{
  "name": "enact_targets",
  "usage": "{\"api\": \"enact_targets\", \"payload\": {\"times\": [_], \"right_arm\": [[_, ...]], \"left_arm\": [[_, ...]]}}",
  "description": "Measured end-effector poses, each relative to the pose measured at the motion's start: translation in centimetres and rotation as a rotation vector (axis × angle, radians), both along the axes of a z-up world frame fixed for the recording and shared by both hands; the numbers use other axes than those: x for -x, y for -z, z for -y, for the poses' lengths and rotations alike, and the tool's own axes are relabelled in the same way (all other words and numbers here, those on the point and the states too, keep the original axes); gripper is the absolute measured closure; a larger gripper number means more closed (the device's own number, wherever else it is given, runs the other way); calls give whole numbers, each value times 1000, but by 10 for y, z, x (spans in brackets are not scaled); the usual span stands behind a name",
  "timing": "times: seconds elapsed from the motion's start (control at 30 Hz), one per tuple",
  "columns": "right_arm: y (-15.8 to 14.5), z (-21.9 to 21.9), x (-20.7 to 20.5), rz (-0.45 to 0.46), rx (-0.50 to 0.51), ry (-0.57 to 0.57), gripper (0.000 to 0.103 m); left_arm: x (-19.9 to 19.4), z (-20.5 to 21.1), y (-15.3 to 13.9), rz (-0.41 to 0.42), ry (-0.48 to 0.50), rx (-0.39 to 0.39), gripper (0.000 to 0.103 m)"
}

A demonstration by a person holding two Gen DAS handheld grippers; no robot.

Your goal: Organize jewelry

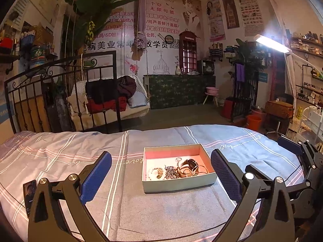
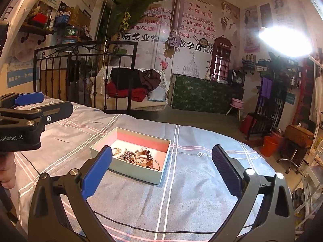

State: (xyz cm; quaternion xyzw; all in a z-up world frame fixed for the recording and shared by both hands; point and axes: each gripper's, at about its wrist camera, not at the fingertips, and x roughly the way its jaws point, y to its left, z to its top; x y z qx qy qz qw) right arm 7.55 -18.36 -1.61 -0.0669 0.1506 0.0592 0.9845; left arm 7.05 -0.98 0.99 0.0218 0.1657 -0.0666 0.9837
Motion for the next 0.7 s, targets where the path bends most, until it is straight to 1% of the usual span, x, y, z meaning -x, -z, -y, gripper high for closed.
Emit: {"api": "enact_targets", "payload": {"times": [0.7], "right_arm": [[0, -1, 3, -4, 2, -6, 6]], "left_arm": [[0, 3, 3, -9, -7, -8, 6]]}}
